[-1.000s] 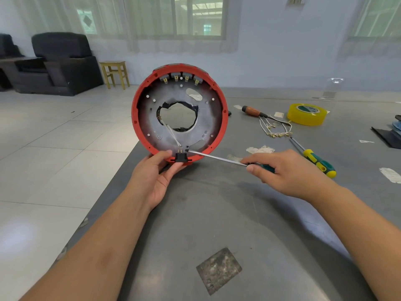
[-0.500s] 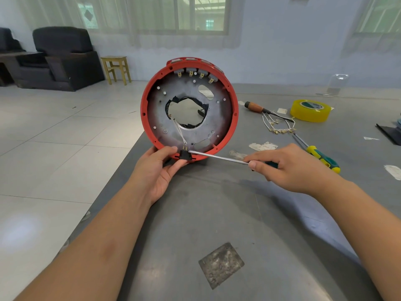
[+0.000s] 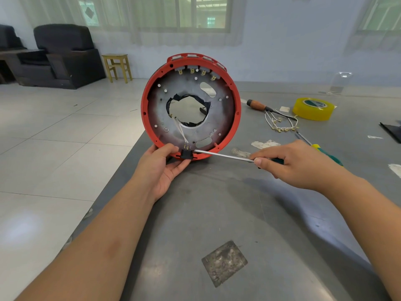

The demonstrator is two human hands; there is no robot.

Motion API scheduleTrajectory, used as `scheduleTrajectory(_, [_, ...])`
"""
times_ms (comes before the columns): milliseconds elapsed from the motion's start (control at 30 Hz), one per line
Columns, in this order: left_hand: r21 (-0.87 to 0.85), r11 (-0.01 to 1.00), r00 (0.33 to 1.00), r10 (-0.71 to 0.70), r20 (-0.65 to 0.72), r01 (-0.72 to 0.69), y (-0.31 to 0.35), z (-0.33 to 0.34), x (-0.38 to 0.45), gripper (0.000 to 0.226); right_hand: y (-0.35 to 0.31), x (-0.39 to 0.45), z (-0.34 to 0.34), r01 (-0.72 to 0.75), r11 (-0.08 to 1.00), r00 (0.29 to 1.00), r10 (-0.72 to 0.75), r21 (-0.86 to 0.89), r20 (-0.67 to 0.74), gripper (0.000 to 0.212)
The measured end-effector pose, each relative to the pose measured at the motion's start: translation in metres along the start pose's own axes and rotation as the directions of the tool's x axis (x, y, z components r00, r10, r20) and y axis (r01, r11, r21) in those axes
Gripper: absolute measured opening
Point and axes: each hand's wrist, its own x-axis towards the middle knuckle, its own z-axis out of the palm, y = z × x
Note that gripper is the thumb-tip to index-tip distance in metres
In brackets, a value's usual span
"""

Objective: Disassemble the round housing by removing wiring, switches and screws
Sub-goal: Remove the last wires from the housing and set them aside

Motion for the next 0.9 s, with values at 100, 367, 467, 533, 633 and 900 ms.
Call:
scheduleTrajectory(100, [-0.011, 1.0, 1.0, -0.011, -0.003, 0.011, 0.001, 0.0, -0.001, 0.016, -0.001, 0.0, 0.002, 0.007, 1.0, 1.0, -0.007, -0.002, 0.007, 0.054])
scheduleTrajectory(367, [-0.027, 1.0, 1.0, -0.006, -0.026, 0.005, 0.002, 0.001, -0.001, 0.019, -0.005, -0.001, 0.002, 0.007, 1.0, 1.0, -0.007, 0.017, -0.027, 0.049])
scheduleTrajectory(467, [-0.026, 1.0, 1.0, -0.008, -0.022, 0.007, 0.003, 0.001, -0.001, 0.019, -0.006, -0.001, 0.003, 0.023, 1.0, 0.999, -0.022, 0.011, -0.025, 0.046])
scheduleTrajectory(533, [-0.03, 0.999, 1.0, -0.011, -0.02, 0.011, 0.003, 0.001, -0.001, 0.019, -0.007, 0.0, 0.004, 0.023, 1.0, 0.999, -0.023, -0.007, -0.03, 0.044])
scheduleTrajectory(633, [-0.029, 0.999, 1.0, -0.017, -0.021, 0.016, 0.002, 0.0, 0.0, 0.02, -0.005, 0.0, 0.005, 0.027, 1.0, 0.999, -0.028, -0.016, -0.046, 0.049])
scheduleTrajectory(900, [0.053, 0.998, 0.999, -0.025, -0.029, 0.027, 0.002, 0.004, -0.001, 0.031, 0.005, 0.001, 0.005, 0.064, 0.996, 0.994, -0.069, -0.065, -0.088, 0.045])
